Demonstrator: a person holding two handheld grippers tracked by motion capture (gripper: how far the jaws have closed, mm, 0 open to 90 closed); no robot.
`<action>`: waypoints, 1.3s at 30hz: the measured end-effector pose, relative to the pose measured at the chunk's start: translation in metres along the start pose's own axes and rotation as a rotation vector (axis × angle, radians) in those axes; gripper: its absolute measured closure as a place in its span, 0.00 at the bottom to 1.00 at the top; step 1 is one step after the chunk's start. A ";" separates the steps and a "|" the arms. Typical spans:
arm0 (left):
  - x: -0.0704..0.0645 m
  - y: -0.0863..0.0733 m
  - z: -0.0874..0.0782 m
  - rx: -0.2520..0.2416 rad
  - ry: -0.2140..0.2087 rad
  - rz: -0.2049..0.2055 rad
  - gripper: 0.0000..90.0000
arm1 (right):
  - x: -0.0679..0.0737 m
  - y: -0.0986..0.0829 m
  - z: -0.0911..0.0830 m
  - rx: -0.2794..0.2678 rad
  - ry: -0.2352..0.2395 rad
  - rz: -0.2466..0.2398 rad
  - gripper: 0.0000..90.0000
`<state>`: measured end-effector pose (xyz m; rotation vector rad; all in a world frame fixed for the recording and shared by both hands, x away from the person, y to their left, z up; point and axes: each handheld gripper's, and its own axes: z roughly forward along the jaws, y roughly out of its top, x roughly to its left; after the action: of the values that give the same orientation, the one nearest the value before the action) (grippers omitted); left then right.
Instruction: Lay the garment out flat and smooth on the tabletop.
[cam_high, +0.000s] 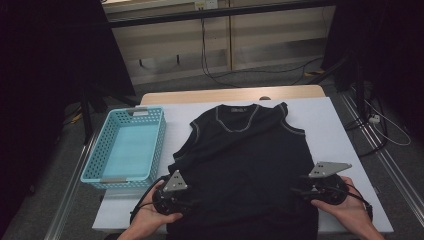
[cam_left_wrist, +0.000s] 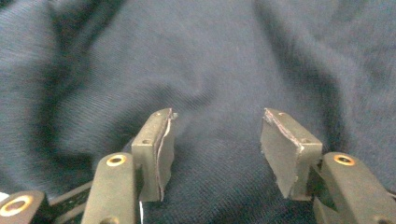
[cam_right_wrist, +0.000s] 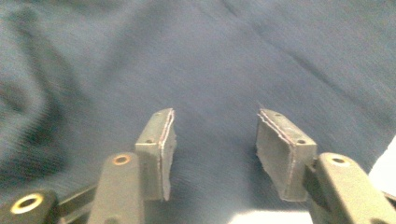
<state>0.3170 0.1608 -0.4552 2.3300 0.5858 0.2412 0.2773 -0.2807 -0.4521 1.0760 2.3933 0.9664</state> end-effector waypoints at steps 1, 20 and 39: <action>0.000 -0.001 0.001 0.004 0.002 0.011 0.50 | -0.002 -0.003 0.002 0.015 -0.004 0.004 0.47; -0.011 0.007 0.007 0.054 -0.077 -0.001 0.95 | 0.001 -0.043 -0.041 0.121 -0.048 -0.042 0.92; 0.004 0.009 -0.009 -0.008 -0.022 -0.001 0.61 | 0.031 0.033 0.020 -0.002 0.090 -0.110 0.50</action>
<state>0.3203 0.1624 -0.4424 2.3218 0.5743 0.2173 0.2850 -0.2330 -0.4439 0.9081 2.4939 0.9984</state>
